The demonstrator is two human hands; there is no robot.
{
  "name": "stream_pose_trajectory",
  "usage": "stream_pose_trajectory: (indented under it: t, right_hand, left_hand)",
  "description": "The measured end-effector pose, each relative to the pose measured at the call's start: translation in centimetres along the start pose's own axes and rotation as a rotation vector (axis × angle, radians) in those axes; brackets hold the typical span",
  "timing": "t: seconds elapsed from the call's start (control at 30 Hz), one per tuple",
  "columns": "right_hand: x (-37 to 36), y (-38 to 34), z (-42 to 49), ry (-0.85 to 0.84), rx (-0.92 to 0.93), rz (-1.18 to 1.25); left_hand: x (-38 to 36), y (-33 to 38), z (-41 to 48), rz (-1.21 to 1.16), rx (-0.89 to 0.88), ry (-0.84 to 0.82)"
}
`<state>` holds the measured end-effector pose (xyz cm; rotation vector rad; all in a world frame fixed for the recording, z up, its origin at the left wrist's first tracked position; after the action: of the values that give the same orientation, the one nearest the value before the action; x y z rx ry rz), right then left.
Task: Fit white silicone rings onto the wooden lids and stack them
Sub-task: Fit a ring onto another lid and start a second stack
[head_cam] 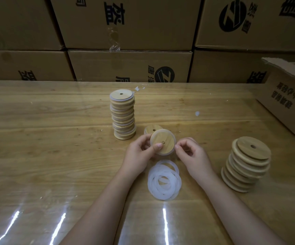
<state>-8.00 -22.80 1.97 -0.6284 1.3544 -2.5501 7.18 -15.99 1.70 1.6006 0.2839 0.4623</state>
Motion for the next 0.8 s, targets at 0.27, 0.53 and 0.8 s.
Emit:
stream_pose_trajectory:
  t: [0.27,0.53,0.8]
  right_hand:
    - [-0.15,-0.12,-0.07,-0.041,0.007,-0.026]
    - [-0.61,0.84,-0.44,-0.058,-0.122,0.046]
    - [-0.75,0.71,-0.27,0.008,-0.147,0.222]
  left_hand:
    - [0.29,-0.31,0.1,0.005,-0.013,0.041]
    - [0.01,-0.72,0.42,-0.039,0.057,0.017]
    - [-0.24,-0.51,0.2,-0.013,0.077,0.028]
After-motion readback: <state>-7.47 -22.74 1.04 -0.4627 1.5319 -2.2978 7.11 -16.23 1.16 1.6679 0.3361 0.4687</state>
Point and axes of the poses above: each hand's wrist, its own z-axis towards the middle knuckle, its own x-axis out of the back of the hand, y = z × x, the point moved 6 cm from there along z, towards the middle knuckle, and after that the axes turned 12 degrees about x, right-handed, at the moved point
